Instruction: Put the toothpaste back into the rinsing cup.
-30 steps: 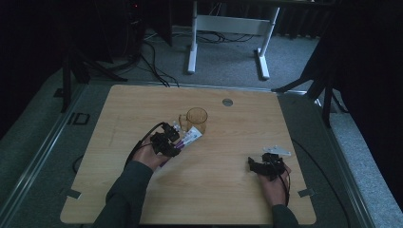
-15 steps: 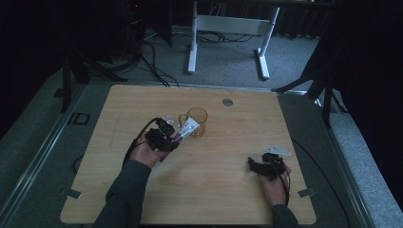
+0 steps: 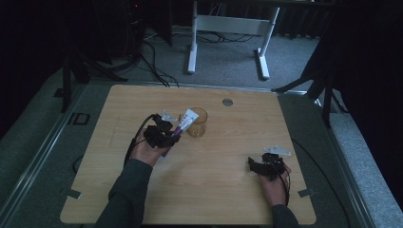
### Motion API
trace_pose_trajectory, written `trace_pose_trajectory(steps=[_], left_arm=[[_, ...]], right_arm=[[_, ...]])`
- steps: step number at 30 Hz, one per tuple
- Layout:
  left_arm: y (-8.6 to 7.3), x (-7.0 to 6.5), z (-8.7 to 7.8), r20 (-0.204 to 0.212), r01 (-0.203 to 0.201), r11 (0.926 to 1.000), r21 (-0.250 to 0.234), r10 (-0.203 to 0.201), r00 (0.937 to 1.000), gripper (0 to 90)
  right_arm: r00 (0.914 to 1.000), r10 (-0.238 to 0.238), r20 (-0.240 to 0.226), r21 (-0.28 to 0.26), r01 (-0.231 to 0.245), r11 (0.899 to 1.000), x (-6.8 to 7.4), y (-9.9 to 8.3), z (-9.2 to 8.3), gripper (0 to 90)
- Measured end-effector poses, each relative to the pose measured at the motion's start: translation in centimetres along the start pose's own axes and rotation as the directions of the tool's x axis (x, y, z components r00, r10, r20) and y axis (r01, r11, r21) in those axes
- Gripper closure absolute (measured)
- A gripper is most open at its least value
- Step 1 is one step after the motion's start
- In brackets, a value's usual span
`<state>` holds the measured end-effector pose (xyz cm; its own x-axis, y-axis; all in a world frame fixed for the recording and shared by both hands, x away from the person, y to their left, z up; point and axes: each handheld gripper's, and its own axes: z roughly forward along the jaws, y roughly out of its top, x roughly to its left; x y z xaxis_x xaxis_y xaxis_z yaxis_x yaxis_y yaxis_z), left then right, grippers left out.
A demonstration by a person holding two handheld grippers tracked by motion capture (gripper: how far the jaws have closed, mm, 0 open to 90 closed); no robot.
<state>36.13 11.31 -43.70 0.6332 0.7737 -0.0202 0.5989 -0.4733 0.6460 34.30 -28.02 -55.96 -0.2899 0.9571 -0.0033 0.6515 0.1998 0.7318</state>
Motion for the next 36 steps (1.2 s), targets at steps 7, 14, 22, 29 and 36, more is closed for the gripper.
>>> trace_pose_trajectory(steps=[7, 14, 22, 29, 36], left_arm=[[0.1, 0.2, -0.2, -0.008, 0.021, 0.9992, -0.035, -0.021, 0.9997, 73.3], [0.4, 0.3, -0.5, -0.007, 0.029, 0.9971, -0.070, -0.030, 0.9995, 73.3], [0.8, 0.2, -0.7, -0.008, 0.039, 0.9947, -0.095, -0.040, 0.9992, 73.2], [1.1, -0.1, -0.8, -0.012, 0.040, 0.9912, -0.127, -0.042, 0.9991, 73.1], [1.3, -0.3, -0.7, -0.023, 0.051, 0.9882, -0.144, -0.054, 0.9983, 73.1]], right_arm=[[1.0000, -0.002, 0.001, -0.001, 0.002, 1.000, 0.0, 0.0, 0.0, 21.4], [1.0000, -0.002, 0.000, -0.001, 0.002, 1.000, 0.0, 0.0, 0.0, 21.4], [1.0000, -0.002, 0.000, -0.001, 0.002, 1.000, 0.0, 0.0, 0.0, 21.4], [1.0000, -0.002, 0.000, -0.001, 0.002, 1.000, 0.0, 0.0, 0.0, 21.4], [1.0000, -0.002, 0.000, -0.001, 0.002, 1.000, 0.0, 0.0, 0.0, 21.4]])
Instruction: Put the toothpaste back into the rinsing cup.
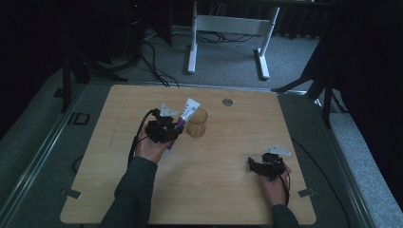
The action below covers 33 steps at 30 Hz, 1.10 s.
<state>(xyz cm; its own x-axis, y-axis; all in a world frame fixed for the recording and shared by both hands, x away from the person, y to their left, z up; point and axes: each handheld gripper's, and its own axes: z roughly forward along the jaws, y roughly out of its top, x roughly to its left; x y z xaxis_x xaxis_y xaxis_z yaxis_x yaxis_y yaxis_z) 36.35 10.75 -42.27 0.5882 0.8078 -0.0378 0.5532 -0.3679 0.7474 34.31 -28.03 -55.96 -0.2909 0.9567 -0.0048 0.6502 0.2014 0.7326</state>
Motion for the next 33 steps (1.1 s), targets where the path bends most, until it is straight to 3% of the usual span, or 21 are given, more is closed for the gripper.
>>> trace_pose_trajectory(steps=[12, 33], left_arm=[[0.15, 0.12, -0.24, -0.005, 0.032, 0.9972, -0.067, -0.033, 0.9994, 73.1], [0.69, 0.22, -0.43, -0.011, 0.067, 0.9910, -0.116, -0.069, 0.9975, 73.0]], right_arm=[[1.0000, 0.000, 0.000, 0.000, 0.000, 1.000, 0.00, 0.00, 0.00, 21.4], [1.0000, 0.000, 0.000, 0.000, 0.000, 1.000, 0.00, 0.00, 0.00, 21.4]])
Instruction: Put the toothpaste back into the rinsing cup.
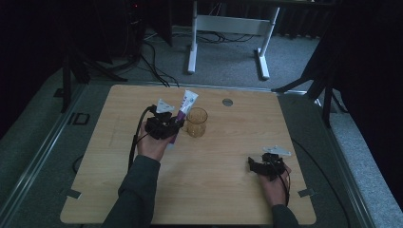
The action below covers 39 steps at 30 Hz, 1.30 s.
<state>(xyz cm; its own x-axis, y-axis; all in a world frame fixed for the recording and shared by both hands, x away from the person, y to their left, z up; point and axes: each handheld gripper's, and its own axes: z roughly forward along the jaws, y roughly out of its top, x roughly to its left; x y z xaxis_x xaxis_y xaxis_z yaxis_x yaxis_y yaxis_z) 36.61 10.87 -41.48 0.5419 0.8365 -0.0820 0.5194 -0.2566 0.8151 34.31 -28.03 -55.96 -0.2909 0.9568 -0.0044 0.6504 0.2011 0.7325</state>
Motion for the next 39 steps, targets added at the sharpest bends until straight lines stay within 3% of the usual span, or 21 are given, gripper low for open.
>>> trace_pose_trajectory(steps=[8, 14, 39], left_arm=[[0.08, 0.17, 0.04, 0.000, 0.021, 0.9992, -0.034, -0.021, 0.9998, 73.0], [0.16, 0.11, -0.05, 0.004, 0.013, 0.9971, -0.076, -0.012, 0.9999, 72.9], [0.98, 0.11, 0.91, 0.003, 0.002, 0.9905, -0.137, -0.001, 1.0000, 72.7]], right_arm=[[1.0000, 0.000, 0.000, 0.000, 0.000, 1.000, 0.00, 0.00, 0.00, 21.4], [1.0000, 0.000, 0.000, 0.000, 0.000, 1.000, 0.00, 0.00, 0.00, 21.4], [1.0000, -0.001, -0.002, 0.001, 0.001, 1.000, 0.00, 0.03, 0.03, 21.4]])
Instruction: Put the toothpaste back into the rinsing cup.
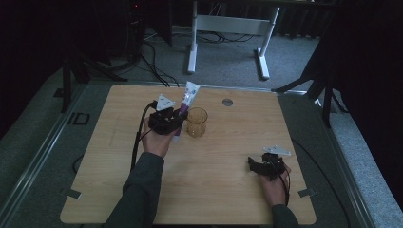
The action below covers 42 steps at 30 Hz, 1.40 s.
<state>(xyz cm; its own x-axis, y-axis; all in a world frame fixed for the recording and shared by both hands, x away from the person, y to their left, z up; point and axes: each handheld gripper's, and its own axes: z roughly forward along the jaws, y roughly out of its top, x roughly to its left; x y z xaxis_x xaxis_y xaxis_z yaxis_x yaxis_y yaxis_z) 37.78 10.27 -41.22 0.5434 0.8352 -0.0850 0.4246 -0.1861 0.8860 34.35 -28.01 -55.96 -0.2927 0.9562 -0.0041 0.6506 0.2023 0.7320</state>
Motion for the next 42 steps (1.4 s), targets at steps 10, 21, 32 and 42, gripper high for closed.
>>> trace_pose_trajectory(steps=[10, 21, 32, 42], left_arm=[[0.4, -0.1, 0.4, 0.002, -0.013, 0.9997, -0.019, 0.013, 0.9999, 72.7], [0.9, -0.4, 0.8, 0.002, -0.034, 0.9989, -0.034, 0.034, 0.9994, 72.7], [1.2, -0.4, 1.6, 0.002, -0.060, 0.9965, -0.058, 0.060, 0.9982, 72.7], [1.1, -0.7, 2.1, -0.006, -0.068, 0.9927, -0.099, 0.068, 0.9977, 72.7]], right_arm=[[1.0000, -0.001, 0.000, 0.000, 0.001, 1.000, 0.0, 0.0, 0.0, 21.4], [1.0000, -0.001, 0.000, 0.000, 0.001, 1.000, 0.0, 0.0, 0.0, 21.4], [1.0000, 0.000, 0.000, 0.000, 0.000, 1.000, 0.0, 0.0, 0.0, 21.4], [1.0000, 0.000, -0.001, 0.000, 0.000, 1.000, 0.0, 0.0, 0.0, 21.4]])
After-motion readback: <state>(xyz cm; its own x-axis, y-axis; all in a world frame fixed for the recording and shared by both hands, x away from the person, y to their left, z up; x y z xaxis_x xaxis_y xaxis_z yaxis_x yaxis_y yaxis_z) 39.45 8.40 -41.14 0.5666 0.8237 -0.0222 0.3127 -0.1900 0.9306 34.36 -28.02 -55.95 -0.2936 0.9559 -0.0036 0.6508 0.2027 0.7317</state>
